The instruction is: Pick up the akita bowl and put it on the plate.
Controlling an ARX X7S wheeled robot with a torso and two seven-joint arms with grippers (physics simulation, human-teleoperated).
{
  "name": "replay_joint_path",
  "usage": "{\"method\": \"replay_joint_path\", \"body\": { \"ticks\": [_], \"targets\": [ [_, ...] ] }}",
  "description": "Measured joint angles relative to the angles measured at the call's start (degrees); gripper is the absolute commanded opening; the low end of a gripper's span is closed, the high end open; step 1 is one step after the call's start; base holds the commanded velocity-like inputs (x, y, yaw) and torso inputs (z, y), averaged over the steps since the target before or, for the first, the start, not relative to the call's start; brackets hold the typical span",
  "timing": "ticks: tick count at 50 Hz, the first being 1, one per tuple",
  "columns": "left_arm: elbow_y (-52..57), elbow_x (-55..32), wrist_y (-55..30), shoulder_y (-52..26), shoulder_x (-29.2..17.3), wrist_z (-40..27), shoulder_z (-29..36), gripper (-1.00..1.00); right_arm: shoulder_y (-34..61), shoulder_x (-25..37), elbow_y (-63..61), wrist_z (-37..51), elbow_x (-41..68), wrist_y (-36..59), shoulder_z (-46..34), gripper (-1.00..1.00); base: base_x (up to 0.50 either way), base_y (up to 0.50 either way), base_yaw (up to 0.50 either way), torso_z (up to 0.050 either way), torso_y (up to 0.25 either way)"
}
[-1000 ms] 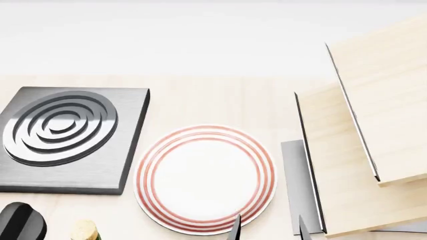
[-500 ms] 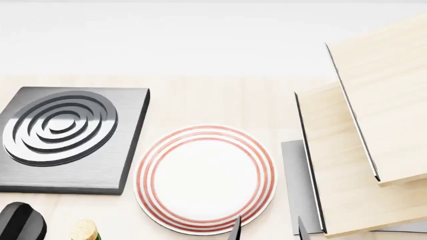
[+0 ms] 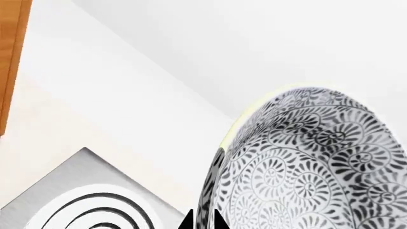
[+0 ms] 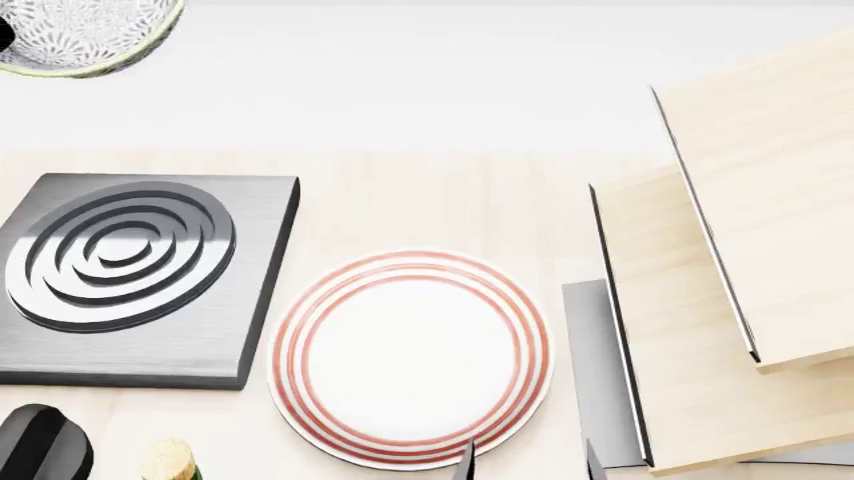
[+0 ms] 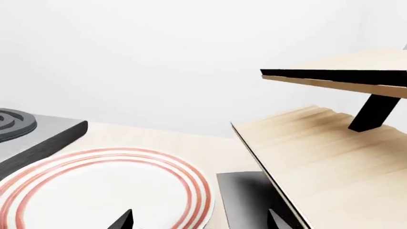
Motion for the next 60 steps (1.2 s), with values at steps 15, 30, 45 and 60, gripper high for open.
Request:
{"method": "replay_joint_path", "body": {
  "ticks": [15, 30, 45, 60],
  "targets": [
    [-7.76, 2.54, -4.13, -4.69, 3.03, 4.83, 6.59, -1.0, 0.13, 0.0, 0.78, 0.0, 0.25, -0.41, -0.33, 1.0, 0.0, 0.0, 0.0, 0.0, 0.001],
    [-8.92, 3.46, -8.67, -7.32, 4.82, 8.49, 11.73, -1.0, 0.13, 0.16, 0.77, 0.17, 0.38, -0.56, -0.59, 1.0, 0.0, 0.0, 0.0, 0.0, 0.001],
    [-7.31, 4.57, -10.39, -7.58, 6.09, 10.87, 15.69, -1.0, 0.21, 0.21, 1.07, 0.33, 0.47, -0.75, -0.88, 1.0, 0.0, 0.0, 0.0, 0.0, 0.0],
    [-6.6, 4.6, -14.99, -7.34, 7.71, 16.06, 21.1, -1.0, 0.31, 0.15, 1.83, 0.39, 0.67, -1.16, -1.19, 1.0, 0.0, 0.0, 0.0, 0.0, 0.001]
  ]
}}
